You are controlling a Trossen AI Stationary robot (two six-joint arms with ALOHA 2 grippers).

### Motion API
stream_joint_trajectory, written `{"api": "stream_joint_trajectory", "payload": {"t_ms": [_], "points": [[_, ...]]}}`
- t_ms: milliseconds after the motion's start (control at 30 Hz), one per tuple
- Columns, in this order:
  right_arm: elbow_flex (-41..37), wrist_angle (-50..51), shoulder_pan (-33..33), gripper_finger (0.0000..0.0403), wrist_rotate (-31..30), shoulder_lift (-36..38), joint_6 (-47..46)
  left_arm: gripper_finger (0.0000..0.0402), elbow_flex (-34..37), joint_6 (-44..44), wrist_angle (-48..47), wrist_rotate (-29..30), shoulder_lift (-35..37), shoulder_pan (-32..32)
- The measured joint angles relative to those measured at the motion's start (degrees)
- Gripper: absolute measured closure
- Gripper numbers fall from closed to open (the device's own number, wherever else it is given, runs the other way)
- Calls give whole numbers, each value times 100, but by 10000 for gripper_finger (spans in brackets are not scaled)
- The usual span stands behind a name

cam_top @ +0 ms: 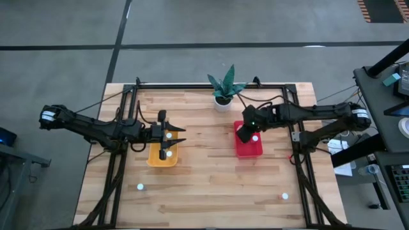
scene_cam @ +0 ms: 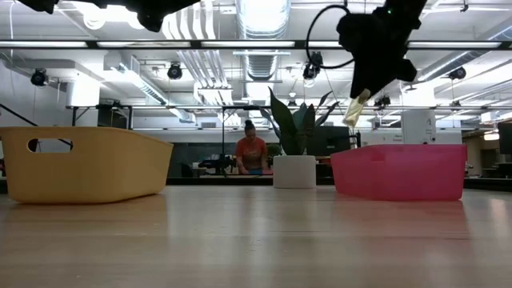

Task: Pick and place medicine bottles into bin by pill shape (circle, oval)
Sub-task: Put the yellow tablet bottle into the yellow bin

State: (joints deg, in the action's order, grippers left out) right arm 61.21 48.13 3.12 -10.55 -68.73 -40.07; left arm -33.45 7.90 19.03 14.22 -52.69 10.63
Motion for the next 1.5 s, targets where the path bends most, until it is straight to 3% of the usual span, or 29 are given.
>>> {"api": "stream_joint_trajectory", "payload": {"t_ms": [733, 1500], "points": [[0, -1424, -978, 292, -153, -703, 21, 264, 7, 0, 2, 0, -17, 0], [24, -2281, -1038, 291, -151, -1025, 340, 264, 7, 0, 3, 0, -17, 0]]}}
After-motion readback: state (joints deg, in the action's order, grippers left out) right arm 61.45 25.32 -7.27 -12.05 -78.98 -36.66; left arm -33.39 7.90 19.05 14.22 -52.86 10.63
